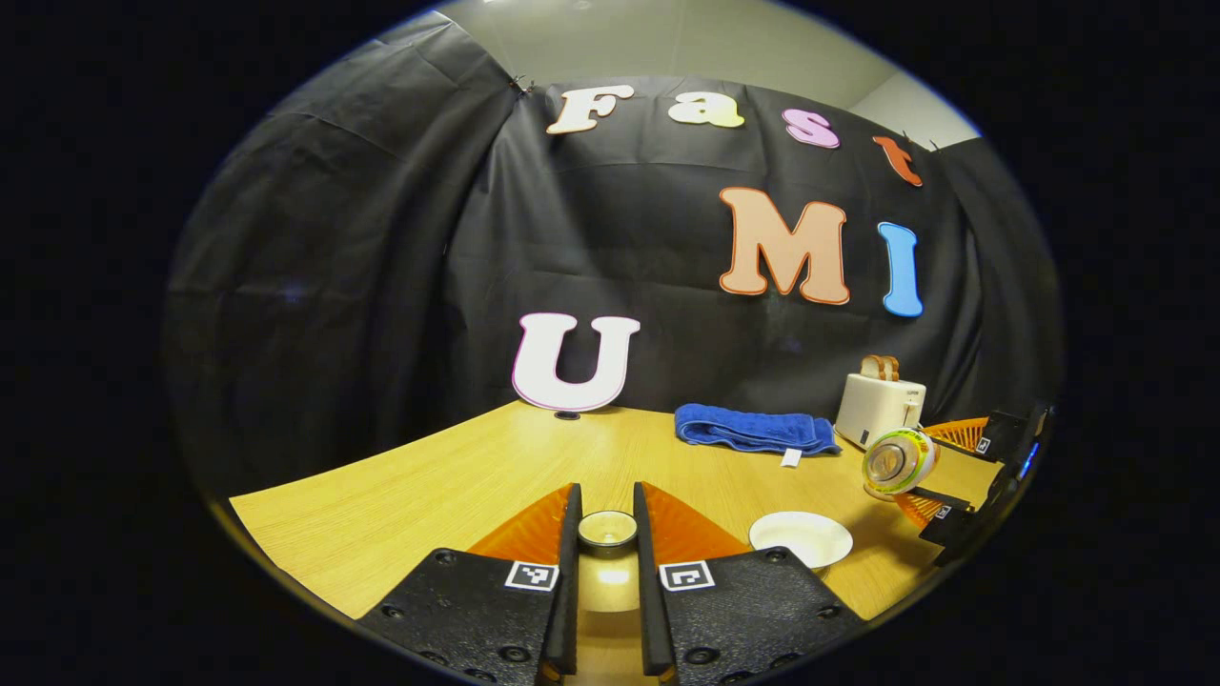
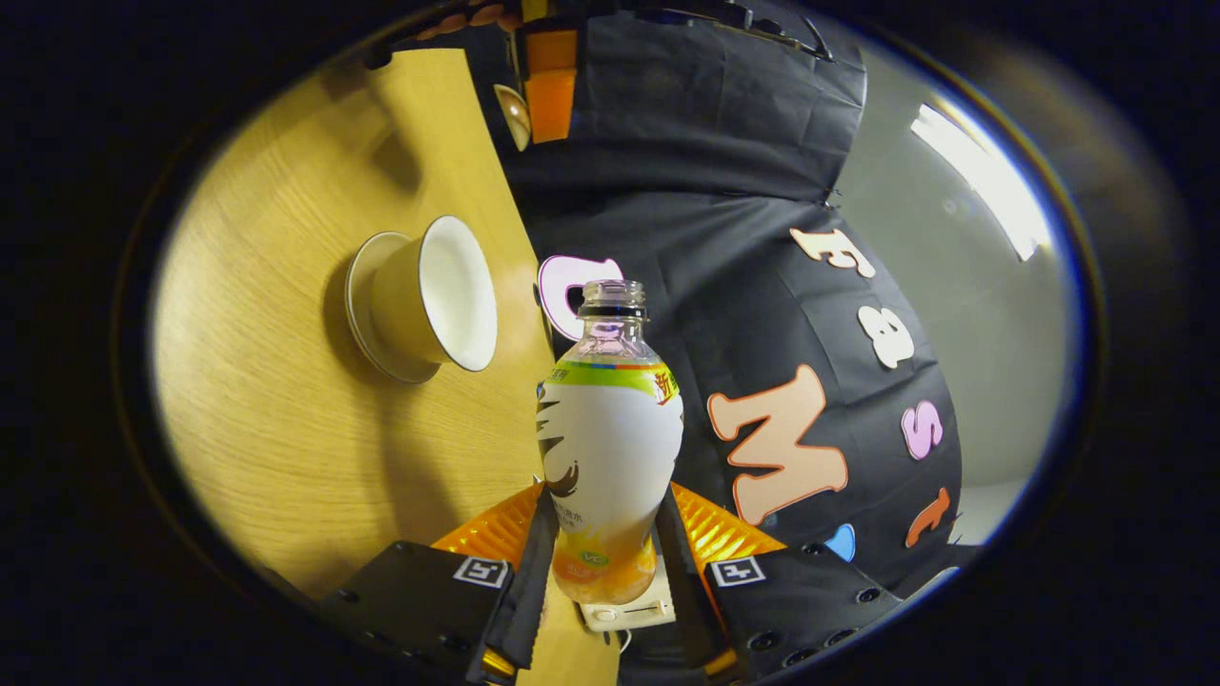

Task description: Open the teacup lid with one hand, grasp the water bottle and pour water into the teacup with the other hand; after pouring, place the water bottle on the coaster and then close the teacup lid.

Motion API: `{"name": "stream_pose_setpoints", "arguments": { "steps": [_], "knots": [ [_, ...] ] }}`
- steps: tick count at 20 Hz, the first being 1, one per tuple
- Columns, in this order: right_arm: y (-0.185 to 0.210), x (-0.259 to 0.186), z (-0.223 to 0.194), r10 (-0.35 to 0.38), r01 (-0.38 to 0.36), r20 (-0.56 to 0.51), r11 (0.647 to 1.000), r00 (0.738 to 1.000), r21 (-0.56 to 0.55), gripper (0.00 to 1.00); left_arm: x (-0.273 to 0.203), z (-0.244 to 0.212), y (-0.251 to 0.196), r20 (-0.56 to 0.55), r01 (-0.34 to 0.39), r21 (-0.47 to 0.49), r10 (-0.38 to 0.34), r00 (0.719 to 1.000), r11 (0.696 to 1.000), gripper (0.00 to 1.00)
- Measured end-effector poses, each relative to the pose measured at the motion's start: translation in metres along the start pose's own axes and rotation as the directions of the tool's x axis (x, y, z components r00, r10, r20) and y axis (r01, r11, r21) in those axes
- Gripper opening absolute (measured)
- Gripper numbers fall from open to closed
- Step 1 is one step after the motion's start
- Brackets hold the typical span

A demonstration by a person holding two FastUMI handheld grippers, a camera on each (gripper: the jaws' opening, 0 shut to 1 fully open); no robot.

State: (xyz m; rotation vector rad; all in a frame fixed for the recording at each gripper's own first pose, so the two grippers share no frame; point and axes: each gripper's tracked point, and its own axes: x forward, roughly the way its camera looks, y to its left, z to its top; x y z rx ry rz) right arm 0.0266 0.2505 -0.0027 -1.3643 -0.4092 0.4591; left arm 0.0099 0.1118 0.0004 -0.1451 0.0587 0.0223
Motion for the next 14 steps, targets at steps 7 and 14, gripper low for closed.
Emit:
{"name": "stream_pose_setpoints", "arguments": {
  "steps": [7,14],
  "knots": [
    [-0.006,0.000,0.010,0.051,-0.034,0.063,0.967,0.997,-0.253,0.62,-0.003,-0.005,0.005,-0.002,0.020,-0.038,-0.020,1.000,0.999,0.24],
    [-0.011,0.006,0.024,0.098,-0.040,0.100,0.883,0.990,-0.468,0.61,-0.004,-0.011,0.007,-0.009,0.042,-0.068,-0.043,0.999,0.997,0.24]
  ]
}}
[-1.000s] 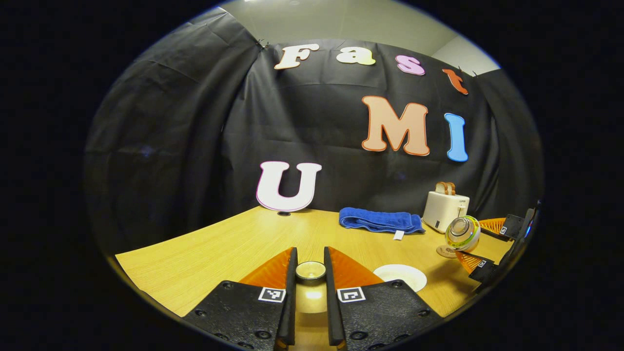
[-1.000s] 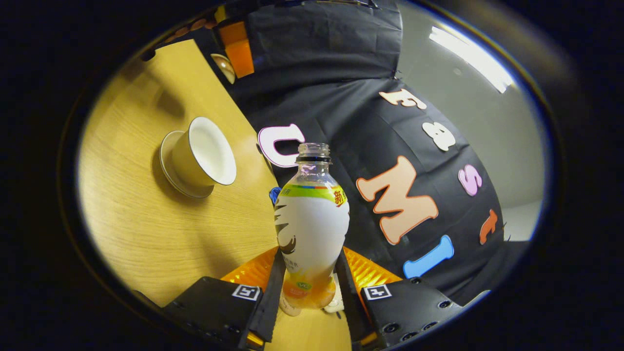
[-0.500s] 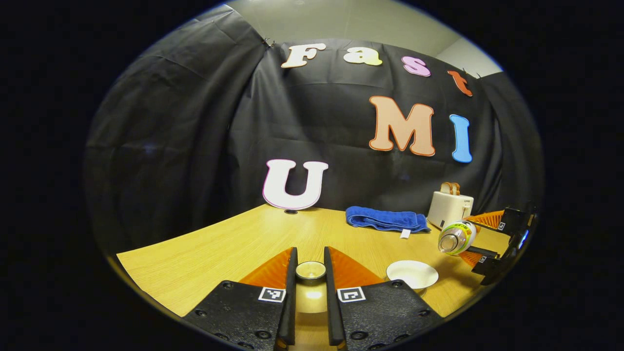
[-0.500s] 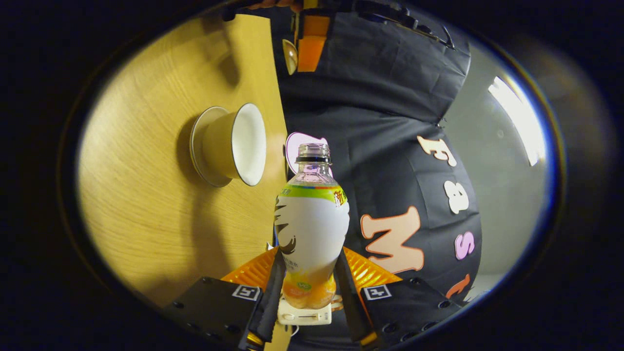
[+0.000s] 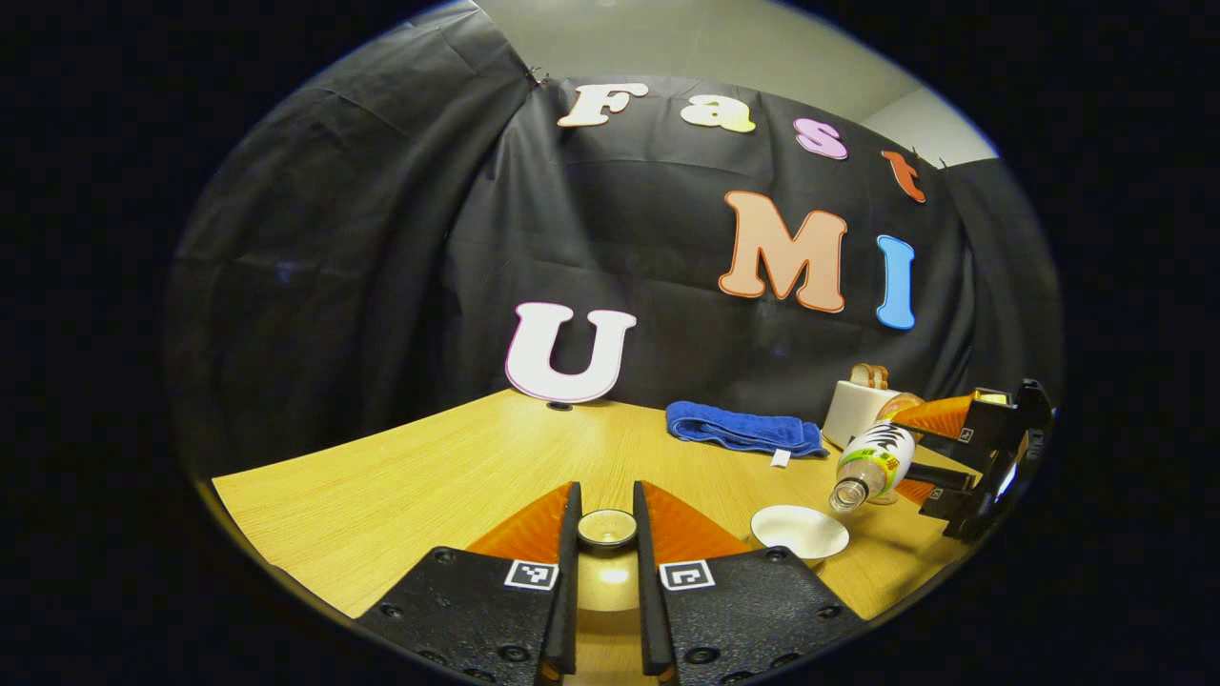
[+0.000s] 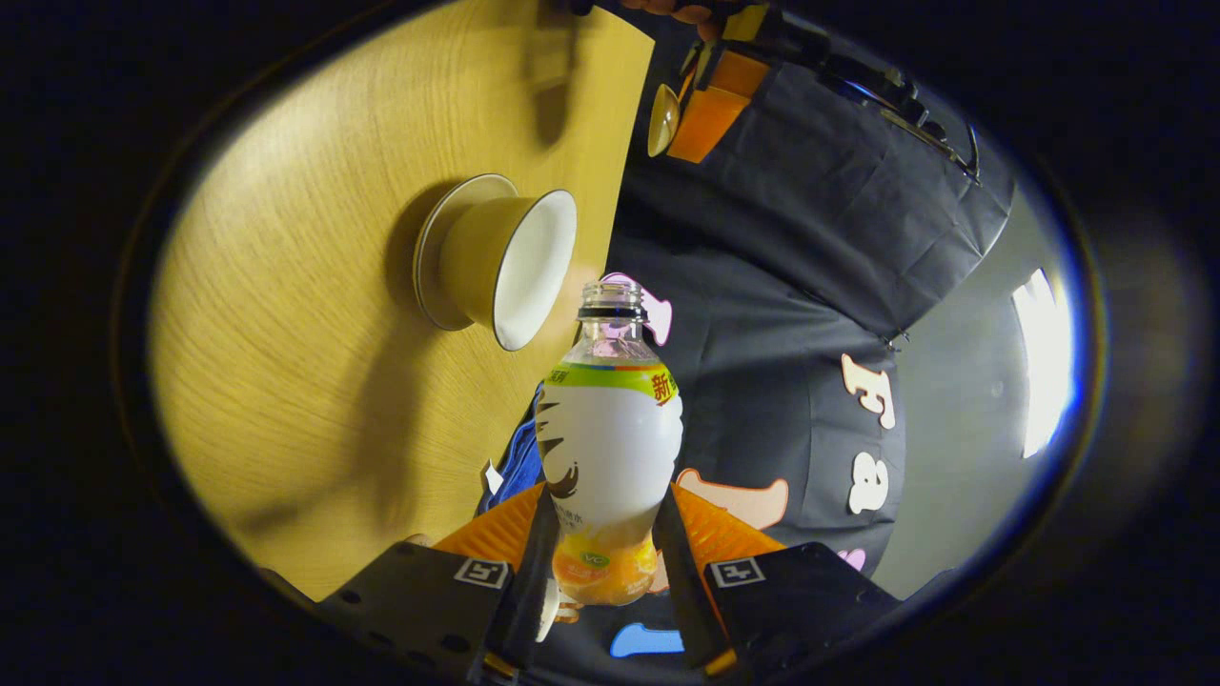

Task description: Open the teacup lid with one hand, grasp the water bottle and pour water into the teacup with the other hand; after pouring, place the water bottle on the coaster and then close the teacup lid.

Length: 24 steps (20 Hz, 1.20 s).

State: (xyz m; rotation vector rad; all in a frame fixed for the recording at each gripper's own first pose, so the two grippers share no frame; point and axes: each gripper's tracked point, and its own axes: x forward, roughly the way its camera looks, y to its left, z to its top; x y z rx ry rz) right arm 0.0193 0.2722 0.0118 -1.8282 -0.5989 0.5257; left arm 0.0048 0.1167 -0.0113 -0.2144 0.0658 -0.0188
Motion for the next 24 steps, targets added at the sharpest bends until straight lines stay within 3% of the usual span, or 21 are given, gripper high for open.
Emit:
{"name": "stream_pose_setpoints", "arguments": {
  "steps": [9,24],
  "knots": [
    [-0.007,0.009,0.002,0.047,-0.038,0.036,0.977,0.998,-0.212,0.61,-0.001,-0.004,-0.001,-0.005,0.017,-0.024,-0.018,1.000,1.000,0.24],
    [-0.003,0.021,0.004,0.125,-0.087,0.079,0.924,0.989,-0.372,0.61,0.001,-0.006,0.001,-0.017,0.009,-0.048,-0.009,1.000,0.999,0.24]
  ]
}}
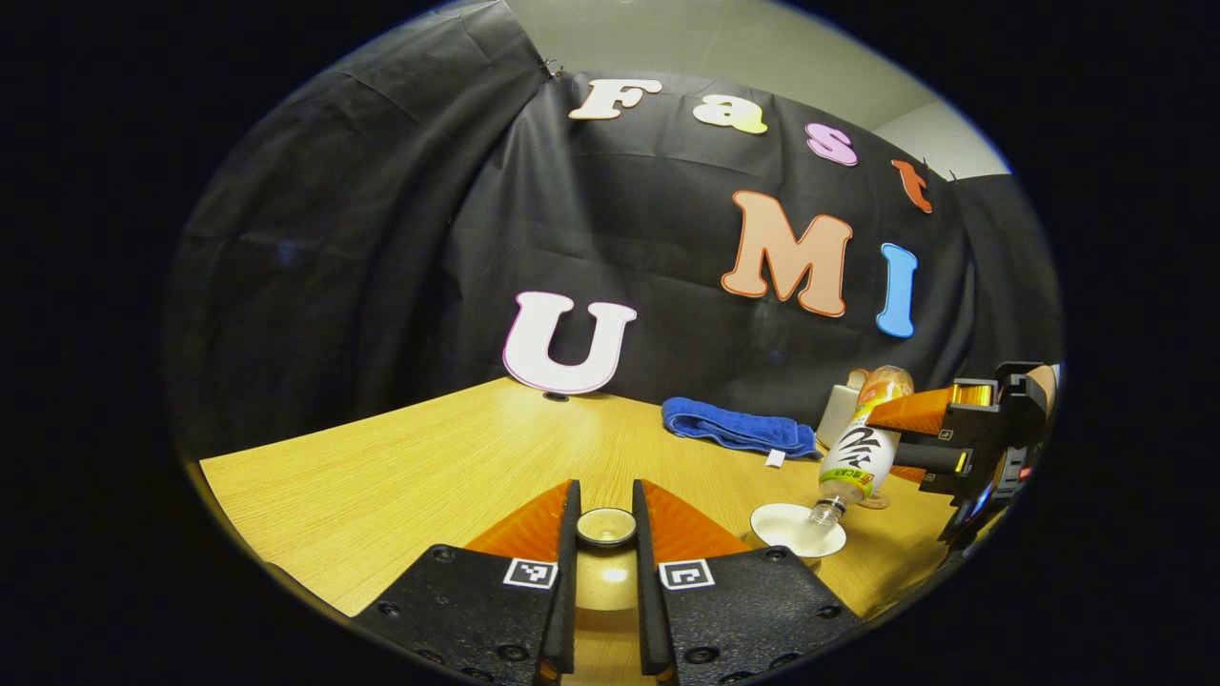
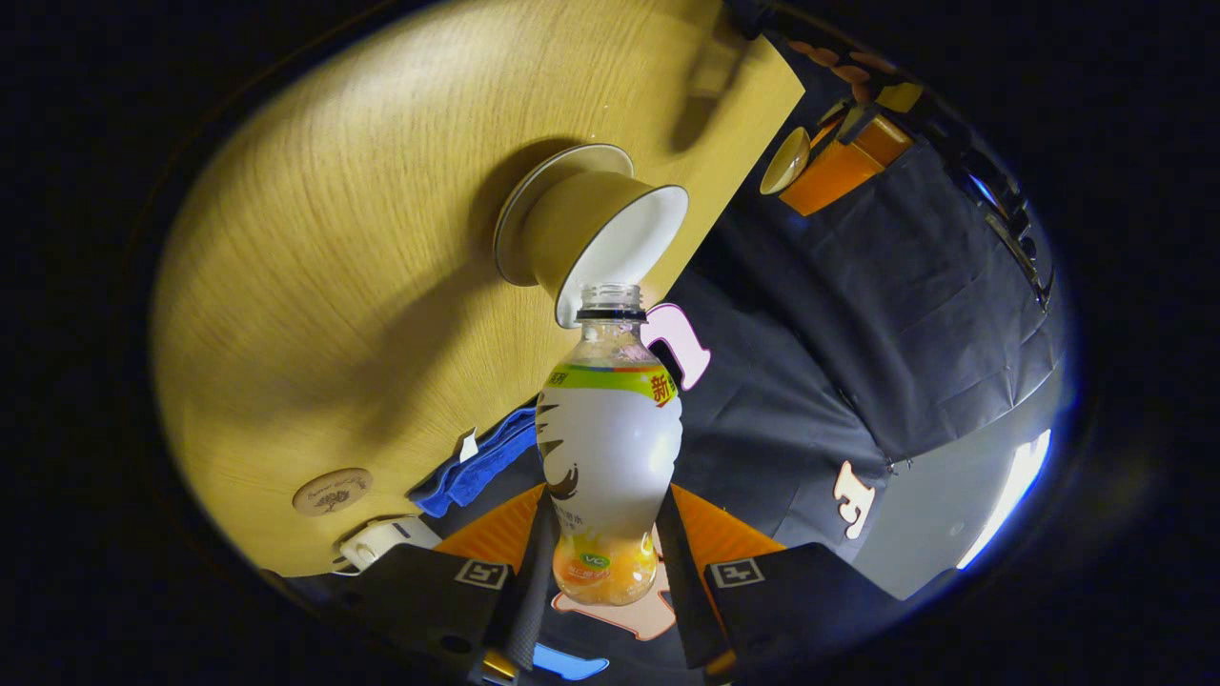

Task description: Open the teacup lid with one hand, grasp the water bottle and pour water into the teacup with the other hand; after pouring, place the water bottle on the coaster and then close the teacup lid.

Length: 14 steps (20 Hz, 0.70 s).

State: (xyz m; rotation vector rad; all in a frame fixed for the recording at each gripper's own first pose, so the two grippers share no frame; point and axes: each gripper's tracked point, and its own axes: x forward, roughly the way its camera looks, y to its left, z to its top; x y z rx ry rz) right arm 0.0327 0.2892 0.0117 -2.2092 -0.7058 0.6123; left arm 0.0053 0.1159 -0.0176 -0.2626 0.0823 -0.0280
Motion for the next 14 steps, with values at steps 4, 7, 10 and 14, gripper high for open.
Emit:
{"name": "stream_pose_setpoints", "arguments": {
  "steps": [4,7,10,14],
  "knots": [
    [0.001,0.000,0.005,0.005,-0.005,0.007,1.000,1.000,0.006,0.61,0.001,0.001,-0.002,0.002,-0.001,0.002,0.001,1.000,1.000,0.24],
    [0.005,0.001,0.002,0.005,-0.005,-0.008,0.997,1.000,0.077,0.61,0.002,0.002,-0.005,0.002,-0.001,0.010,0.001,1.000,1.000,0.24],
    [0.010,-0.003,-0.001,0.016,-0.007,-0.044,0.981,0.999,0.195,0.61,0.004,0.008,-0.012,0.008,0.010,0.026,-0.010,1.000,1.000,0.24],
    [0.010,-0.014,0.006,0.002,0.021,-0.057,0.913,0.998,0.407,0.63,0.009,0.017,-0.024,0.018,0.026,0.059,-0.027,0.999,0.998,0.24]
  ]
}}
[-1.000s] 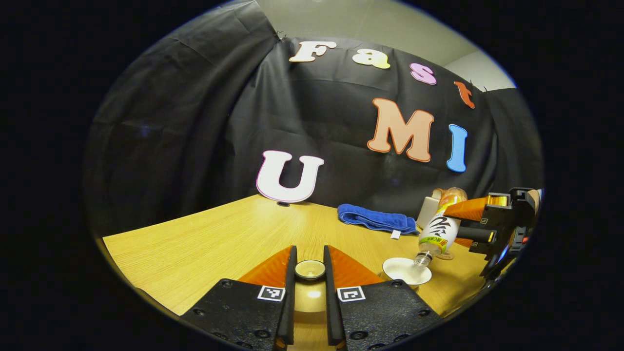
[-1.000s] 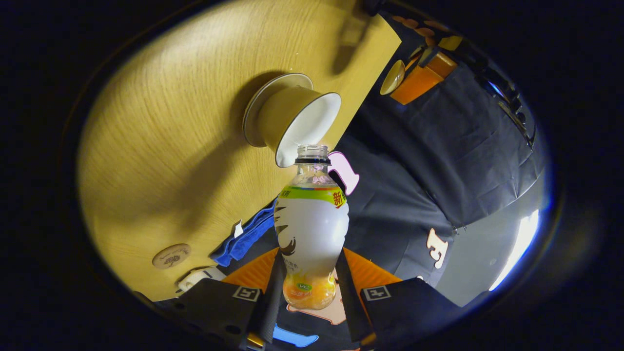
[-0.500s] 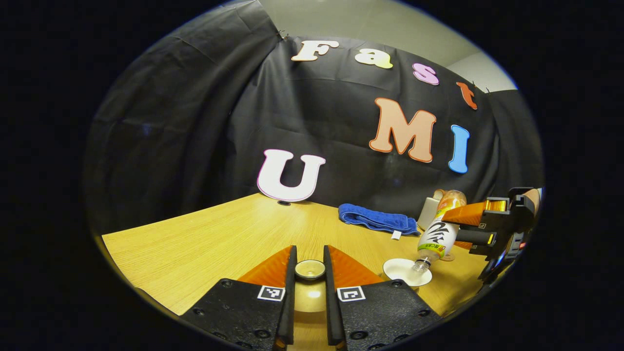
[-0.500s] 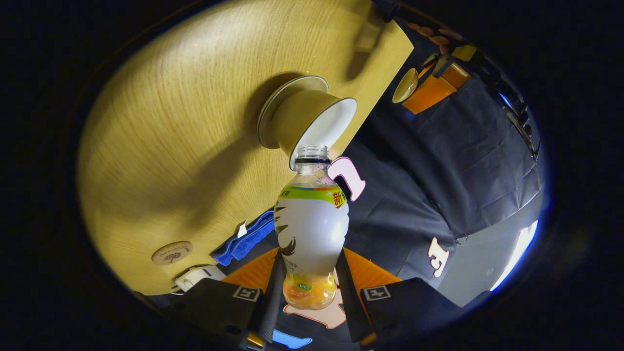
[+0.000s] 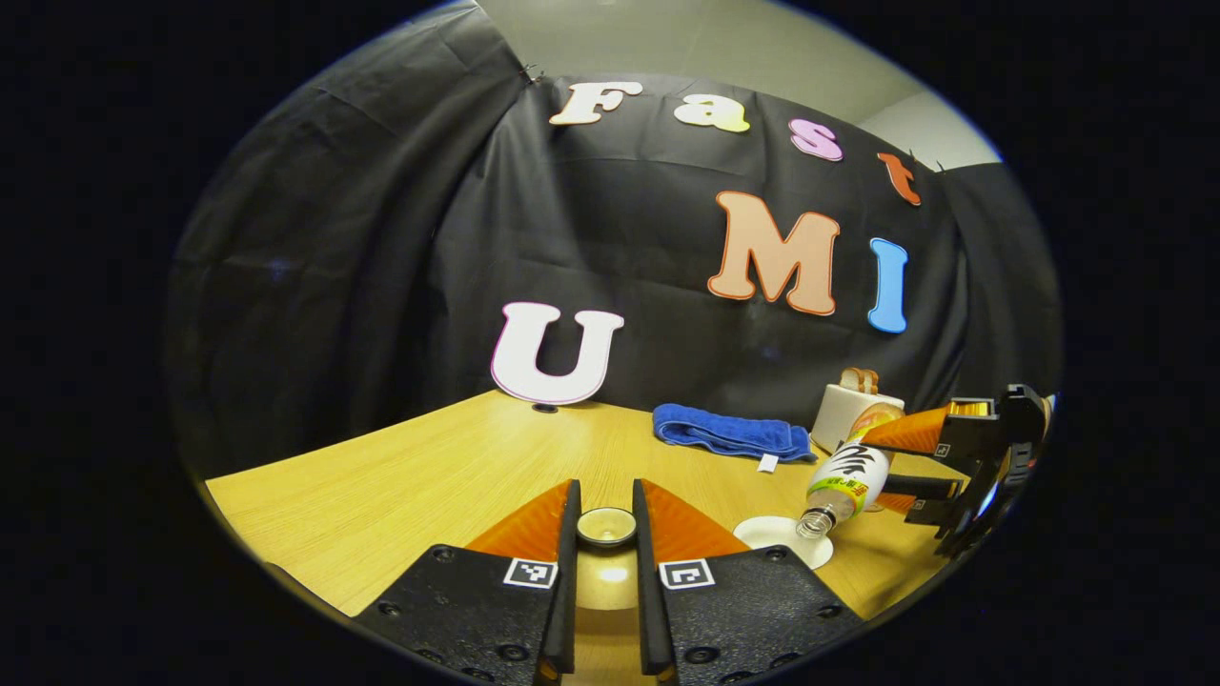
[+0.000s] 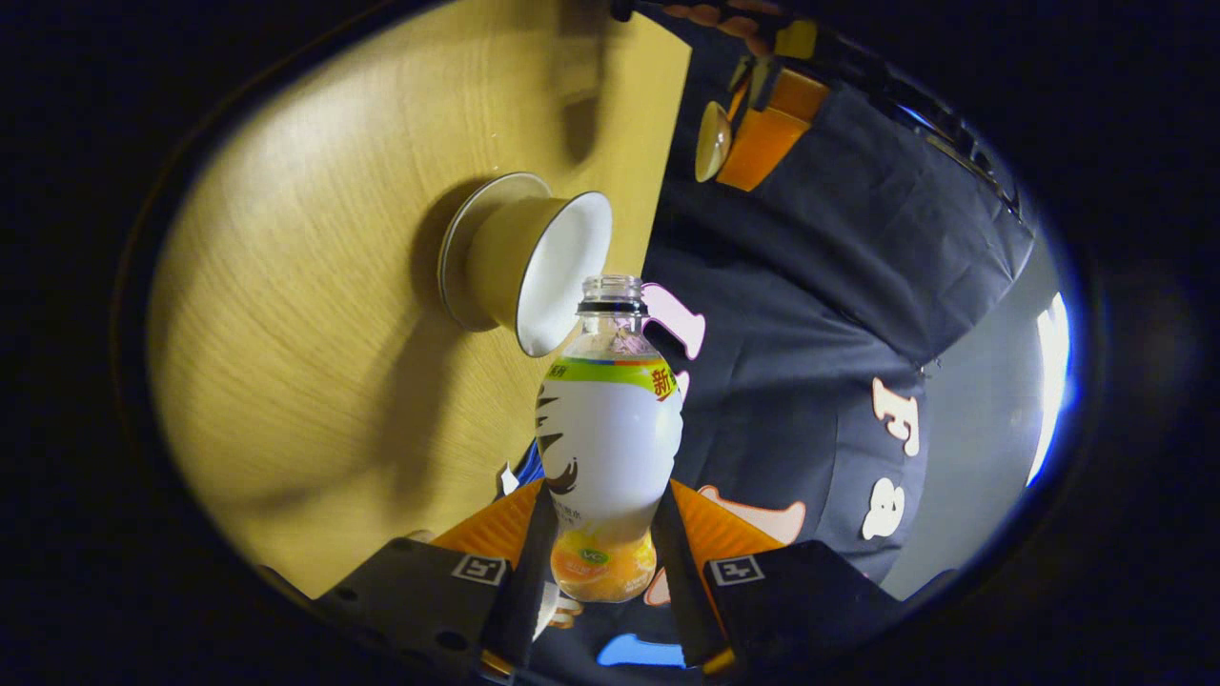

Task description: Open the teacup lid with one hand, grasp the water bottle and pour water into the teacup with the other hand; after pouring, place the water bottle on the coaster and then close the teacup lid.

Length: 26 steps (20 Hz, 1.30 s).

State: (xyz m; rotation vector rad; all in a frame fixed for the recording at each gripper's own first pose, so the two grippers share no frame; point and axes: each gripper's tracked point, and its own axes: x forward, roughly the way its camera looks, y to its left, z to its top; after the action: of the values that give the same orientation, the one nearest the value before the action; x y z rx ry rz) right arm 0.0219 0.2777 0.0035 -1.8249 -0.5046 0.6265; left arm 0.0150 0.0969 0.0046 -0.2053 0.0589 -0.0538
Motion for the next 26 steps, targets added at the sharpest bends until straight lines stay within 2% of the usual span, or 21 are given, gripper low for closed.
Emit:
{"name": "stream_pose_setpoints", "arguments": {
  "steps": [2,4,6,9,11,14,16,17,19,22,26],
  "knots": [
    [0.005,-0.008,-0.003,0.001,0.000,-0.011,0.993,1.000,0.122,0.64,0.003,0.003,-0.009,0.000,0.015,0.011,-0.015,1.000,1.000,0.24],
    [0.009,-0.015,-0.004,0.002,0.006,-0.030,0.967,1.000,0.255,0.64,0.007,0.006,-0.020,-0.001,0.029,0.018,-0.029,1.000,0.999,0.24],
    [0.016,-0.022,0.000,0.004,0.008,-0.029,0.919,1.000,0.394,0.64,0.010,0.008,-0.029,0.000,0.041,0.029,-0.041,0.999,0.999,0.24],
    [0.006,-0.033,0.004,-0.032,0.041,-0.025,0.831,0.999,0.555,0.62,0.016,0.008,-0.042,-0.002,0.052,0.039,-0.052,0.999,0.998,0.24],
    [0.004,-0.034,-0.007,-0.038,0.058,-0.045,0.731,0.998,0.680,0.63,0.019,0.008,-0.054,-0.013,0.065,0.041,-0.064,0.998,0.997,0.24],
    [-0.002,-0.034,-0.033,-0.036,0.093,-0.087,0.521,0.996,0.848,0.60,0.022,0.007,-0.072,-0.017,0.085,0.065,-0.084,0.996,0.994,0.24],
    [-0.006,-0.037,-0.054,-0.045,0.123,-0.114,0.391,0.992,0.912,0.65,0.024,0.009,-0.084,-0.016,0.103,0.075,-0.102,0.995,0.992,0.24],
    [-0.007,-0.040,-0.065,-0.045,0.140,-0.132,0.338,0.990,0.931,0.60,0.026,0.009,-0.090,-0.017,0.114,0.074,-0.113,0.993,0.991,0.24],
    [-0.006,-0.046,-0.087,-0.046,0.163,-0.157,0.228,0.987,0.960,0.64,0.027,0.010,-0.099,-0.019,0.126,0.076,-0.125,0.992,0.989,0.24],
    [-0.003,-0.051,-0.119,-0.046,0.197,-0.194,0.052,0.980,0.979,0.60,0.030,0.009,-0.110,-0.020,0.140,0.094,-0.139,0.990,0.986,0.24],
    [0.011,-0.035,-0.163,-0.034,0.248,-0.255,-0.133,0.966,0.960,0.61,0.032,0.006,-0.122,-0.027,0.161,0.106,-0.159,0.987,0.981,0.24]
  ]
}}
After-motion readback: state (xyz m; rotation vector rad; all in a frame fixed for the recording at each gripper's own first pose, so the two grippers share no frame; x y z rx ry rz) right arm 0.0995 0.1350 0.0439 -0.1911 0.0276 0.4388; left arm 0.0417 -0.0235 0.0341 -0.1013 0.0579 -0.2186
